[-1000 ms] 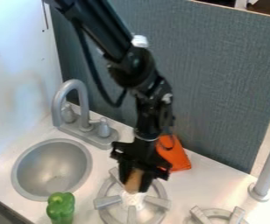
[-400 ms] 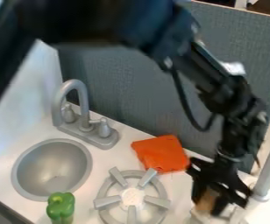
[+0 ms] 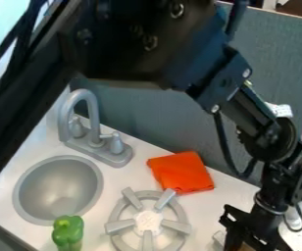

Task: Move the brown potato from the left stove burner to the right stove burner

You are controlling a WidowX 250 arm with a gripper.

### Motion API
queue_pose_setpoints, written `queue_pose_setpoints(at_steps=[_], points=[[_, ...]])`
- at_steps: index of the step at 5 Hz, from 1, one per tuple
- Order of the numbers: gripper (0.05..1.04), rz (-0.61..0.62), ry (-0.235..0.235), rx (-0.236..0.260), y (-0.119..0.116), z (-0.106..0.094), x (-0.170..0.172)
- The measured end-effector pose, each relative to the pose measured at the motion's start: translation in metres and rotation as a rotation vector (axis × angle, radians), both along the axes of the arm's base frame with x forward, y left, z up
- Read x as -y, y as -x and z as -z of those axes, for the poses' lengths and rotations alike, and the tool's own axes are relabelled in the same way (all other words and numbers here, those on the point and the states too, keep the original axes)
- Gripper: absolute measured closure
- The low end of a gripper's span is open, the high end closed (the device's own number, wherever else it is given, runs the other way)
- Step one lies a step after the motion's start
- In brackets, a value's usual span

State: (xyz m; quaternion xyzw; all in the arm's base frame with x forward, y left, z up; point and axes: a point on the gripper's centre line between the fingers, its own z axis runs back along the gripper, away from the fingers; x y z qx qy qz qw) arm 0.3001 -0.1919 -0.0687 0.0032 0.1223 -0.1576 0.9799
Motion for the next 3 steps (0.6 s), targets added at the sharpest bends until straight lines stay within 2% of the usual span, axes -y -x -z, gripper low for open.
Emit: queue_pose_setpoints(at_steps=[1, 2, 3], points=[[0.507, 0.011, -0.006, -0.004, 0.008, 0.003, 0.003], [0.462, 0.011, -0.013, -0.018, 0.009, 0.010, 0.002], [0.142, 0.017, 0.001, -0.015, 0.015, 0.017, 0.000]])
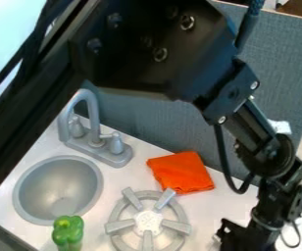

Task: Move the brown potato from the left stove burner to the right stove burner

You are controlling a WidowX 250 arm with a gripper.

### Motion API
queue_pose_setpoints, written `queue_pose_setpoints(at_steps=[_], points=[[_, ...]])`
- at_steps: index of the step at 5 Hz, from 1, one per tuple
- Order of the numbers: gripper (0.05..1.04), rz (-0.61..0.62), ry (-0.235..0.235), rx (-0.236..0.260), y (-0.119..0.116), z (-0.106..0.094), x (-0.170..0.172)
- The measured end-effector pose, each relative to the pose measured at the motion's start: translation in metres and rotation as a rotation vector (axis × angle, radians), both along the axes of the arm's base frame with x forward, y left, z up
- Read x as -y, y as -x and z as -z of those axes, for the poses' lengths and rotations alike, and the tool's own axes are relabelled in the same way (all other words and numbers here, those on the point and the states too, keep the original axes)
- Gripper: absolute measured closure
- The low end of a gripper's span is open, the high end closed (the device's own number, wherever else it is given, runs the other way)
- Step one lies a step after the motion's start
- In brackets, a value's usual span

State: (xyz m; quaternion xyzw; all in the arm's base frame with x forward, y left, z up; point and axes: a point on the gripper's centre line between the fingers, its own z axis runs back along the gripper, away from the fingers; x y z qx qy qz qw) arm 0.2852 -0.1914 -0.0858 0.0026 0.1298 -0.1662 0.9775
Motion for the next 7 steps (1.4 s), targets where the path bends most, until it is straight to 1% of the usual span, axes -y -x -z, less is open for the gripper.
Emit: queue_pose_setpoints(at_steps=[1, 2, 3, 4, 5, 6, 7], points=[[0.077, -0.025, 0.067, 0.029, -0.003, -0.017, -0.006], [0.080, -0.075, 0.148, 0.076, -0.006, -0.046, -0.022], [0.081, -0.135, 0.228, 0.164, -0.002, -0.090, -0.047], [0.083, -0.245, 0.235, 0.233, 0.005, -0.121, -0.089], [0.083, -0.354, 0.208, 0.267, -0.006, -0.128, -0.136], [0.083, -0.419, 0.165, 0.315, -0.031, -0.119, -0.176], [0.083, -0.411, 0.113, 0.347, -0.058, -0.100, -0.190]])
